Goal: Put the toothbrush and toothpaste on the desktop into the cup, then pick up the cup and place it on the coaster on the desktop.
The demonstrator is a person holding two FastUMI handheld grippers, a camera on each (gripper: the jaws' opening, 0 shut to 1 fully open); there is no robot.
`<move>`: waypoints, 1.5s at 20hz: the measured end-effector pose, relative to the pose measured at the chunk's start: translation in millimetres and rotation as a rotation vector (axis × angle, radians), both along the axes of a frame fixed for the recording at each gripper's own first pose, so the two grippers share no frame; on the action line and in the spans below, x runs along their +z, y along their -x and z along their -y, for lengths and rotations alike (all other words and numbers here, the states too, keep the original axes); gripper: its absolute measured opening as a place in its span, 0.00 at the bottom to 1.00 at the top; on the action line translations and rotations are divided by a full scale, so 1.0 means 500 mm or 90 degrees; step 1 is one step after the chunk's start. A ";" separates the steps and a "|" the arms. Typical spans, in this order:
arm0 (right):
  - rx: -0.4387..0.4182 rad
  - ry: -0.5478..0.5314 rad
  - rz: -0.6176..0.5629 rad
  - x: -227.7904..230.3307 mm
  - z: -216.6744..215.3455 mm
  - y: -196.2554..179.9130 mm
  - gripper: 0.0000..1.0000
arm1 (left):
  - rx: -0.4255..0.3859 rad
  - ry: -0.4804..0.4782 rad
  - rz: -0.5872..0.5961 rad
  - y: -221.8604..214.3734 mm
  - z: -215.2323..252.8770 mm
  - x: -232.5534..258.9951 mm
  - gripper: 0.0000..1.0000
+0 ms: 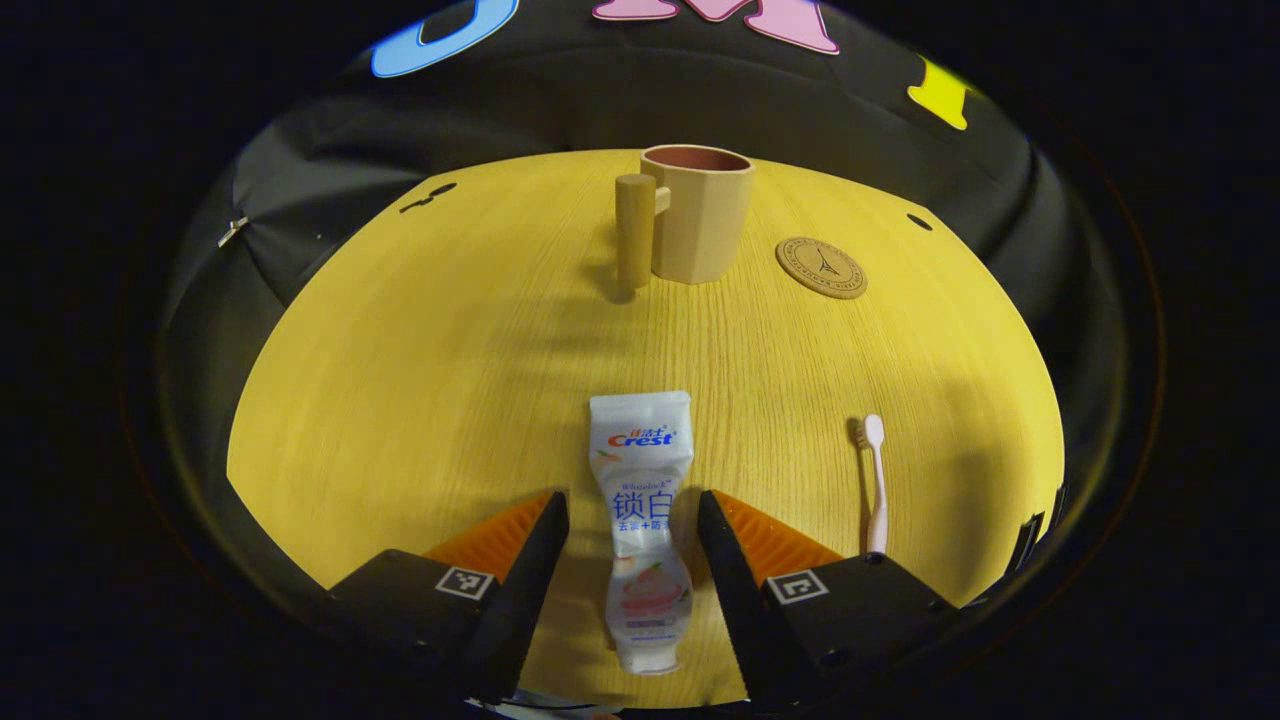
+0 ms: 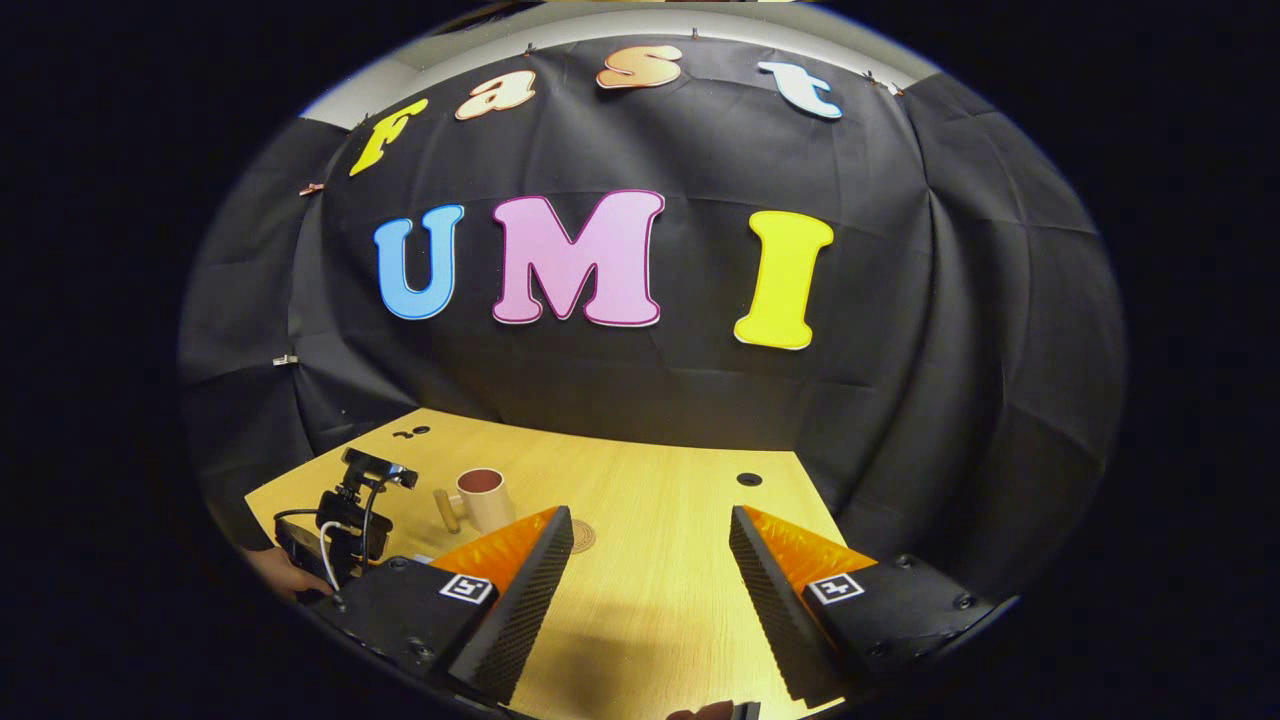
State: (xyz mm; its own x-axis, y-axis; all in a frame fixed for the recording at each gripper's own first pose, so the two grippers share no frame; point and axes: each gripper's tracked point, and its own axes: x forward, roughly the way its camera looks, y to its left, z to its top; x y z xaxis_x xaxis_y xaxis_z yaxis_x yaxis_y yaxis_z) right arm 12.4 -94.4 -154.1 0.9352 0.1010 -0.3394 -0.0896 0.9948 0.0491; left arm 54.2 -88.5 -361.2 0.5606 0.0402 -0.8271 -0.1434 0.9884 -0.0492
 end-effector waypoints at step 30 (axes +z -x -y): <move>0.038 -0.025 -0.267 -0.249 -0.295 0.097 0.97 | -0.125 0.065 0.016 0.097 -0.136 0.141 0.20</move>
